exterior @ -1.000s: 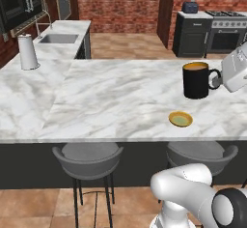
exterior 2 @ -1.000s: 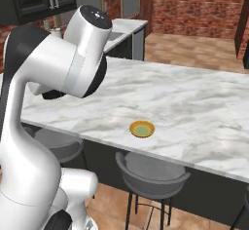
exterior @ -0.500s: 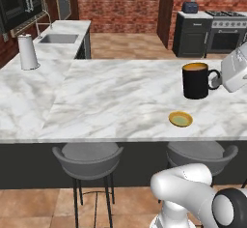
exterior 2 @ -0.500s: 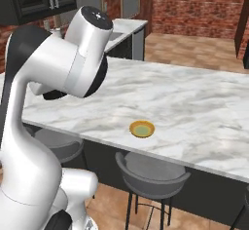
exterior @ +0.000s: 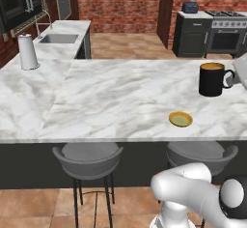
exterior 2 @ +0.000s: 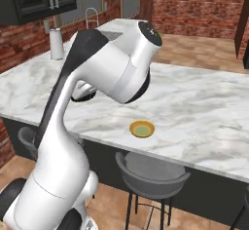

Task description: Pick the cup of tea, navigate to the dining table, and place it on the saucer.

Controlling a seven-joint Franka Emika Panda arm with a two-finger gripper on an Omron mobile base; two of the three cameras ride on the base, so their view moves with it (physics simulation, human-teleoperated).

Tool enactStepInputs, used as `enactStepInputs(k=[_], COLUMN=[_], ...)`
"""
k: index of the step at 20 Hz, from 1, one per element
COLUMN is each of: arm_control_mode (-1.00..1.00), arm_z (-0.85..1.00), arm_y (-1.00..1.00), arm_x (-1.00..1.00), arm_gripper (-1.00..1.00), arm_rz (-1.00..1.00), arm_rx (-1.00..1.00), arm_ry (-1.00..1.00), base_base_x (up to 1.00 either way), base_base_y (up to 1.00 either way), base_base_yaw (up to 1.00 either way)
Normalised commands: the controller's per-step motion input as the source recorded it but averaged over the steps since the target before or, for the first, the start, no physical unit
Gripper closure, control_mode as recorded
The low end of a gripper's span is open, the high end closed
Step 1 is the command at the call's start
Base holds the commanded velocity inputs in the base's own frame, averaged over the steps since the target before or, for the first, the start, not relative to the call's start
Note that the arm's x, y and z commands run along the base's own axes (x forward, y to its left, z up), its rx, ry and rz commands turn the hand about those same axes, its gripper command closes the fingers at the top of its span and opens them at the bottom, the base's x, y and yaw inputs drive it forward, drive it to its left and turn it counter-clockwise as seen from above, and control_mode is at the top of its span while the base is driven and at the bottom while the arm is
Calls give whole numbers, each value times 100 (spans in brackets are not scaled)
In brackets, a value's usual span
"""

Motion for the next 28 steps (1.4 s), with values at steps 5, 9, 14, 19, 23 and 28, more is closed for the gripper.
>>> enactStepInputs(k=[5, 9, 14, 19, 23, 28], arm_control_mode=[-100, -100, -100, -100, -100, -100], arm_z=[-17, -28, -59, -88, -68, -31], arm_y=[-76, -38, -19, 26, 10, -2], arm_x=[25, 45, 17, 31, 59, 56], arm_gripper=[100, 100, 100, 100, 100, 100], arm_rz=[23, 16, 10, 0, -1, -2], arm_rx=[5, 0, 0, 0, 4, 8], arm_ry=[0, 0, -5, 0, 0, 0], base_base_x=[0, 0, 0, 0, 0, 0], base_base_y=[0, 0, 0, 0, 0, 0], base_base_yaw=[0, 0, 0, 0, 0, 0])
